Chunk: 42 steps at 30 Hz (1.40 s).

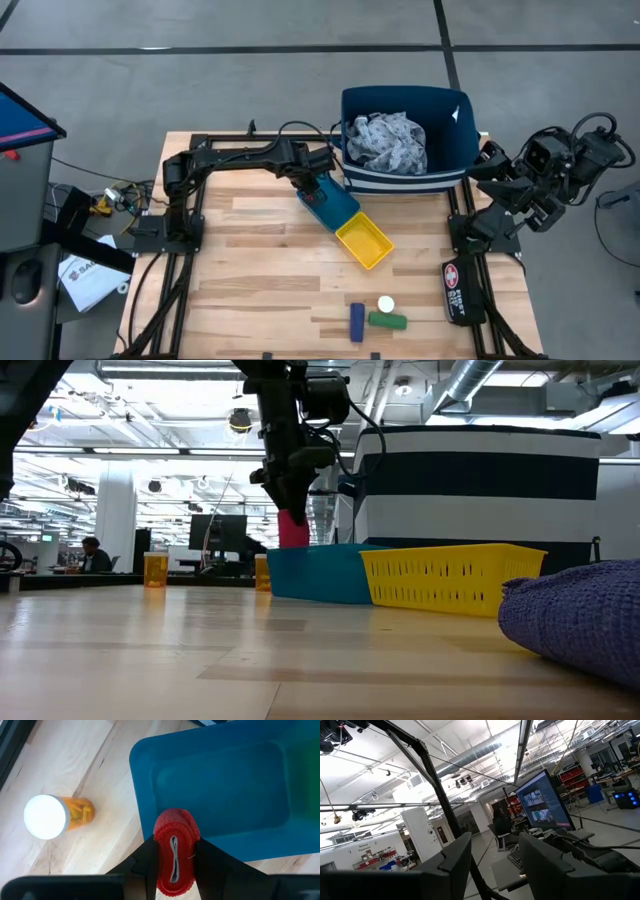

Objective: Pick & Place Medicine items
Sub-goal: Put the red bandage into the blue bin

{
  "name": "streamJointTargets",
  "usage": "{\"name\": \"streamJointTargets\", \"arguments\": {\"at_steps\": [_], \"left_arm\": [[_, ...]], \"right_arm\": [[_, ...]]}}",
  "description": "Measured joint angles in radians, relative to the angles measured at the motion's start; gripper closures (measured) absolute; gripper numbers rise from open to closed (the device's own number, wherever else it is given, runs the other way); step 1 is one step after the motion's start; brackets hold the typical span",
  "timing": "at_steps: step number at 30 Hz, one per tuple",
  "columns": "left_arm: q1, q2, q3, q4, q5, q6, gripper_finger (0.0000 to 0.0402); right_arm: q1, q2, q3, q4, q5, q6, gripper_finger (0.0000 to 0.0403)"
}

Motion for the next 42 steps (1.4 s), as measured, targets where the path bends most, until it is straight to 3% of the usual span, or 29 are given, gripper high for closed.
{"name": "streamJointTargets", "arguments": {"at_steps": [23, 42], "left_arm": [[0.002, 0.0, 0.0, 0.033, -0.011, -0.018, 0.0308], [0.001, 0.0, 0.0, 0.015, 0.011, 0.001, 0.025]], "right_arm": [[0.0, 0.0, 0.0, -0.014, 0.0, 0.0, 0.0241], [0.0, 0.0, 0.0, -0.014, -0.001, 0.001, 0.0241]]}}
